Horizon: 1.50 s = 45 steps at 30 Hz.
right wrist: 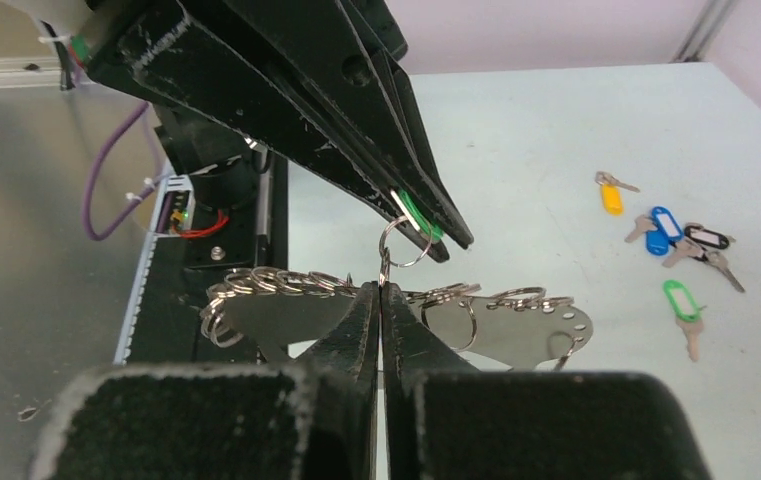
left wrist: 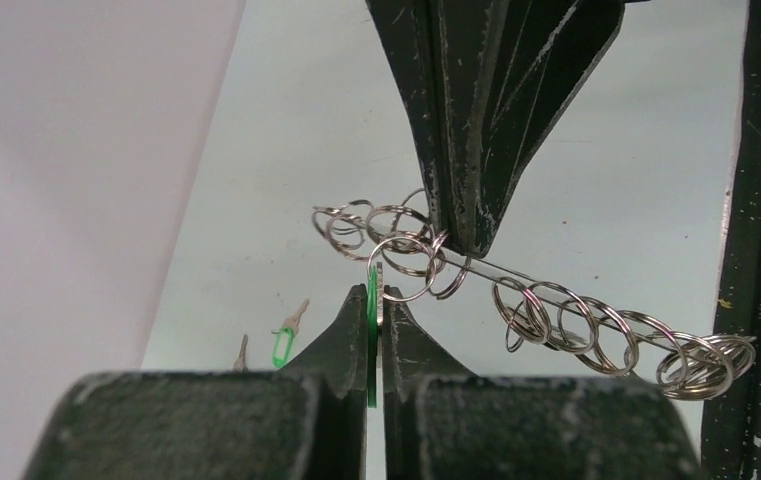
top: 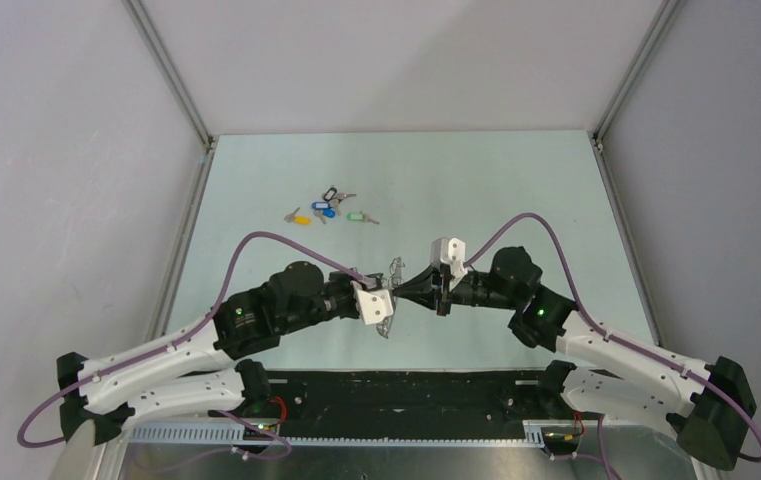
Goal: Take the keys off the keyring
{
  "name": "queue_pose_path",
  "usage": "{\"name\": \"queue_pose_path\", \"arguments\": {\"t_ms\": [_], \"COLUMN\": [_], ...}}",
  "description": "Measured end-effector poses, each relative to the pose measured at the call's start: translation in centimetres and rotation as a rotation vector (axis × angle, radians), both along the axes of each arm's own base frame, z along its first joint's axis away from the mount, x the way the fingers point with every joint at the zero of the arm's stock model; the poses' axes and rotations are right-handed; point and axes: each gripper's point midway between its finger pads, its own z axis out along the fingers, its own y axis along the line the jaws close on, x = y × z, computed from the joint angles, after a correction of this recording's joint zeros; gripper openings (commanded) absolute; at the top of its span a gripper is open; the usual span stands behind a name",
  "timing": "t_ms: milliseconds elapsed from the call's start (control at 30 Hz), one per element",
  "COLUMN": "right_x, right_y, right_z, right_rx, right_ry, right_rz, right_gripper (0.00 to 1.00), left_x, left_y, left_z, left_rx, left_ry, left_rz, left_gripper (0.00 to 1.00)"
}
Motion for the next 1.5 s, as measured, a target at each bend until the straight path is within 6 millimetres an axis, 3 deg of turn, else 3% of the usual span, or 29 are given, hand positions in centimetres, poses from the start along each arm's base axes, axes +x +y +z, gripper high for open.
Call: {"name": "queue_pose_path", "arguments": {"t_ms": [433, 1100, 1133, 1233, 1300, 1500], "right_x": [-1.0, -0.6, -0.6, -0.5, -0.4, 0.1], "right_y": [0.2, -1.5, -1.5, -1.4, -1.2, -1.6], "right_z": [3.2, 5.9, 6.1, 6.0, 5.9, 5.2], "right_rx": [0.132, 0.371, 0.386, 0.414, 0.417, 0.407], "right_ry": [0.090, 0.161, 0.165, 0.177, 0.186, 0.165], "right_rz": [0.048, -0.041, -0.046, -0.057, -0.063, -0.109], "right_gripper": [0.00, 0.00, 0.01, 0.25, 0.31, 0.30], "left_x": [-1.1, -1.8, -1.8, -1.8, -1.7, -1.6], "left_y": [-1.4, -1.8, -1.8, -1.7, -1.7, -1.2], "left_z": [-0.9, 2.0, 2.1, 2.3, 2.3, 2.4], "left_rx": [-0.016, -0.157, -0.161, -0.166, -0.166, -0.166], "left_ry": [0.087, 0.110, 0.108, 0.105, 0.105, 0.097], "left_rz": [-0.060, -0.108, -0.109, -0.106, -0.105, -0.085], "left_gripper": [0.00, 0.00, 0.00, 0.00, 0.00, 0.00]}}
